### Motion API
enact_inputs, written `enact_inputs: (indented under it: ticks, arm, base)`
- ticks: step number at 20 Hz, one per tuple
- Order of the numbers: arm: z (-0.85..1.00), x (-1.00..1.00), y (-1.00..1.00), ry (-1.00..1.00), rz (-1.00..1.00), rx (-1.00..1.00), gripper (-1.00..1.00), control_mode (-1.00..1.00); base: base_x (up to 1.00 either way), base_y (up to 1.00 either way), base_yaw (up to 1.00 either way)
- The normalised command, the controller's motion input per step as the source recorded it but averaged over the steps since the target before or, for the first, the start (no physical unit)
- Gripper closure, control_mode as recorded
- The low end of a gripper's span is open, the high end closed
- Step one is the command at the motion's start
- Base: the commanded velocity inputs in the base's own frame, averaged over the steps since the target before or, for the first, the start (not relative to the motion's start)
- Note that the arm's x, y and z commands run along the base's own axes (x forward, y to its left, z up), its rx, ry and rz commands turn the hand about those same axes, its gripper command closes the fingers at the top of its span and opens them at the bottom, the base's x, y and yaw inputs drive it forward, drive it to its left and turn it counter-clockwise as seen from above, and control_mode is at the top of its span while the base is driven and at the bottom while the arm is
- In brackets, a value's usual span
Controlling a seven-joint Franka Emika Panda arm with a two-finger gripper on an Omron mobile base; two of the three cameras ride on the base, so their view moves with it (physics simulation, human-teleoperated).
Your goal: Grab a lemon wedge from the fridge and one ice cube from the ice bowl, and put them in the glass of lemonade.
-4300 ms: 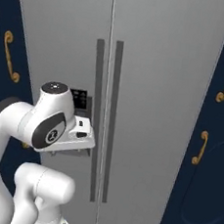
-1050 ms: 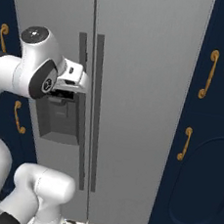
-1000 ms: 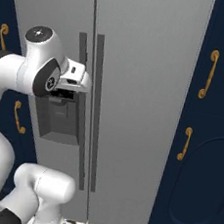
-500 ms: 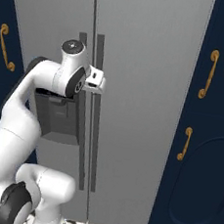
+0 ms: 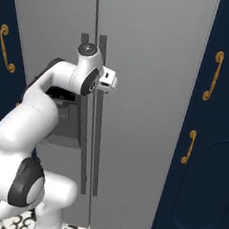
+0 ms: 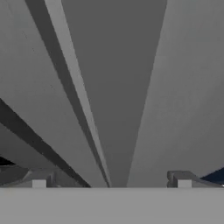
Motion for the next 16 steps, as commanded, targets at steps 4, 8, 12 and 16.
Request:
enact_inputs:
  ticks: [4, 8, 12, 16]
  arm:
    - [-0.33, 0.6, 0.0, 0.0, 0.01, 0.0, -1.0, -1.0]
    - [-0.4, 0.38, 0.0, -0.03, 0.0, 0.0, -1.0, -1.0]
    - [-0.51, 0.29, 0.0, -0.06, 0.0, 0.0, -1.0, -1.0]
    - [-0.53, 0.02, 0.0, -0.18, 0.0, 0.0, -1.0, -1.0]
  base:
    - [0.0, 0.0, 0.0]
    - [0.0, 0.0, 0.0]
    - [0.0, 0.0, 0.0]
    - [0.0, 0.0, 0.0]
